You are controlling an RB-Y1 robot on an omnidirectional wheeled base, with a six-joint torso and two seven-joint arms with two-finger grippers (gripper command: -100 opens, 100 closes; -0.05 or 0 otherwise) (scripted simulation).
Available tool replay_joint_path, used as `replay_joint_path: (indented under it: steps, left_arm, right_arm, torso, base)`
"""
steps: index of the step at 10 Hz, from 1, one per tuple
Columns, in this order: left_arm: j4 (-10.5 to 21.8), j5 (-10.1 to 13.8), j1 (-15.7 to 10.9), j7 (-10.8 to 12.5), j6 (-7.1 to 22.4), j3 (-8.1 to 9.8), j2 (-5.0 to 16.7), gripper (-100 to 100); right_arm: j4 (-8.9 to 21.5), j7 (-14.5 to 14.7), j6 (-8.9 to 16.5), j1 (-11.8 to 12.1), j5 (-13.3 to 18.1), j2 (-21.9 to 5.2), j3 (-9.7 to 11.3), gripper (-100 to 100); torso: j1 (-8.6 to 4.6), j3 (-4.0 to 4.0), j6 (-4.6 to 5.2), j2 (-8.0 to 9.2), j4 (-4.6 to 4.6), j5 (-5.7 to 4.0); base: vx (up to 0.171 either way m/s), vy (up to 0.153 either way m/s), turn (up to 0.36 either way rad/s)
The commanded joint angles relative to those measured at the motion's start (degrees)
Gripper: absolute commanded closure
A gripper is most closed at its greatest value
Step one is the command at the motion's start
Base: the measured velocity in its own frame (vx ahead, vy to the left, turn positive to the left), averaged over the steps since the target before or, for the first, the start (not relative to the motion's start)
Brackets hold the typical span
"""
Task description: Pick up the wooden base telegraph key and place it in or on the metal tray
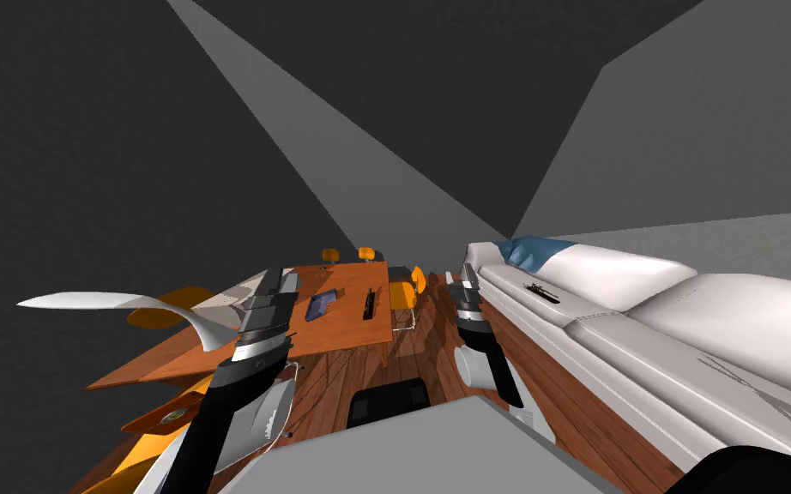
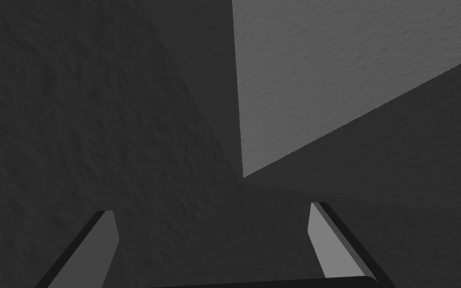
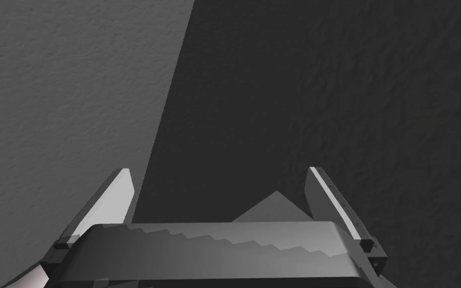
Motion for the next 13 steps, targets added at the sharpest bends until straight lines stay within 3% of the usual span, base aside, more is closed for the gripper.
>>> replay_joint_path:
  steps: [1,6,13]
  left_arm:
    - [0.43,0.04,-0.04,-0.29,0.34,0.27,1.34,-100]
    - [3.82,0.3,-0.09,-2.64,2.71,2.58,7.83,-100]
    - [12.63,0.55,0.68,-8.78,7.37,8.78,19.18,-100]
  right_arm:
    - [0.0,0.0,0.0,0.0,0.0,0.0,0.0,0]
    - [0.0,0.0,0.0,-0.01,0.0,0.01,0.01,0]
    - [0.0,0.0,0.0,0.0,0.0,0.01,0.02,0]
  torso:
    - [0.0,0.0,0.0,0.0,0.0,0.0]
    - [-0.31,0.03,0.01,0.06,0.01,-0.07]
    - [-0.58,-0.03,0.02,-0.06,-0.01,-0.14]
  base:
    - [-0.007,-0.02,-0.066]
    - [-0.018,-0.074,-0.11]
    - [0.017,-0.136,-0.196]
